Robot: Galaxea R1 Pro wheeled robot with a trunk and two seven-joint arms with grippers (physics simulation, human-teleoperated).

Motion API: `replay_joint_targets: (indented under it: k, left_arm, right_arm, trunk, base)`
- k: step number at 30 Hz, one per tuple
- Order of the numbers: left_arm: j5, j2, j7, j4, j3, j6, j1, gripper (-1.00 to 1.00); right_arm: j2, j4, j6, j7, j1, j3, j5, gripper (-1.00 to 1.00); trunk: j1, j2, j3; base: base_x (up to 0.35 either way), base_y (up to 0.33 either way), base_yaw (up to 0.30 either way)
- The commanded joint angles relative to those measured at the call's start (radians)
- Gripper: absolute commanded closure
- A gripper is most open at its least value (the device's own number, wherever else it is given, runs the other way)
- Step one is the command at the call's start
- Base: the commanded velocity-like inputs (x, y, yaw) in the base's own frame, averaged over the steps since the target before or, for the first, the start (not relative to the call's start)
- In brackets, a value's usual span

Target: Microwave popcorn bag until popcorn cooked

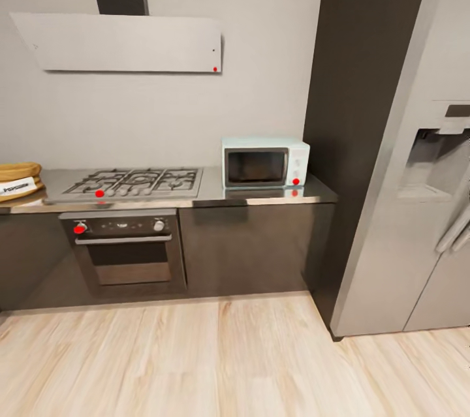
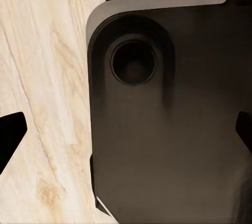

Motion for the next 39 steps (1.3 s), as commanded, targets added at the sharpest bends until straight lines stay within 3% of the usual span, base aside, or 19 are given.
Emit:
replay_joint_targets:
  k: [1, 34, 39]
  left_arm:
    - [0.000, 0.000, 0.000, 0.000, 0.000, -0.001, 0.000, -1.00]
    - [-0.001, -0.001, 0.000, 0.000, 0.000, -0.001, 0.000, -1.00]
    - [0.000, -0.001, 0.000, -0.001, 0.001, -0.001, 0.000, -1.00]
  right_arm:
    - [0.000, 0.001, -0.003, -0.001, -0.001, 0.000, 0.000, -1.00]
    - [0.000, 0.001, -0.003, 0.000, -0.001, 0.009, 0.006, -1.00]
    - [0.000, 0.001, -0.003, 0.000, -0.001, 0.008, 0.006, -1.00]
  trunk:
    - [0.001, 0.000, -0.001]
    - [0.001, 0.000, -0.001]
    - [0.001, 0.000, -0.001]
  base:
    - [0.342, 0.000, -0.072]
    - [0.334, 0.000, -0.029]
    - [0.092, 0.000, 0.000]
